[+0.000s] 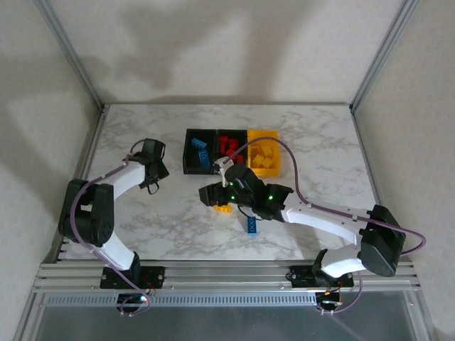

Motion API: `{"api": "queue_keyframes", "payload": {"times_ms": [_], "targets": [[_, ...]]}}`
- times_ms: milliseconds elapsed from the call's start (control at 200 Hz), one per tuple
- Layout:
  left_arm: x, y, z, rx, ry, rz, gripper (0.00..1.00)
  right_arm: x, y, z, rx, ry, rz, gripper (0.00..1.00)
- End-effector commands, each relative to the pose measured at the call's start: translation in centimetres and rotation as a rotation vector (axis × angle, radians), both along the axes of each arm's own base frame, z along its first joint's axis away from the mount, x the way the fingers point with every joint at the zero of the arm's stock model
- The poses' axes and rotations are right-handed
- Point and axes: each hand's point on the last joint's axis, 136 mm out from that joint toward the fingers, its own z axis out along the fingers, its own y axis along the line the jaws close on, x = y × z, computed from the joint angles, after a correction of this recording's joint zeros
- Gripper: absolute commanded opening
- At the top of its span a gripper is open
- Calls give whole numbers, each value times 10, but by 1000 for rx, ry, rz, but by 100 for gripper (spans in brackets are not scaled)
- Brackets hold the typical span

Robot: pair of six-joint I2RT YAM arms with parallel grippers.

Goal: Sort the legos into containers by color
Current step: Pick up the lego from the middle-left of the table.

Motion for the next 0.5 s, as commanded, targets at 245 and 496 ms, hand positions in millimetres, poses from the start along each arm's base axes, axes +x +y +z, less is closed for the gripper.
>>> {"api": "queue_keyframes", "payload": {"times_ms": [245,496], "targets": [[14,7,-12,-1,5,-5,54,-1,3,2,-5,-9,-5,68],[13,9,-14,2,13,-7,35,0,0,4,-3,-12,-15,68]]}}
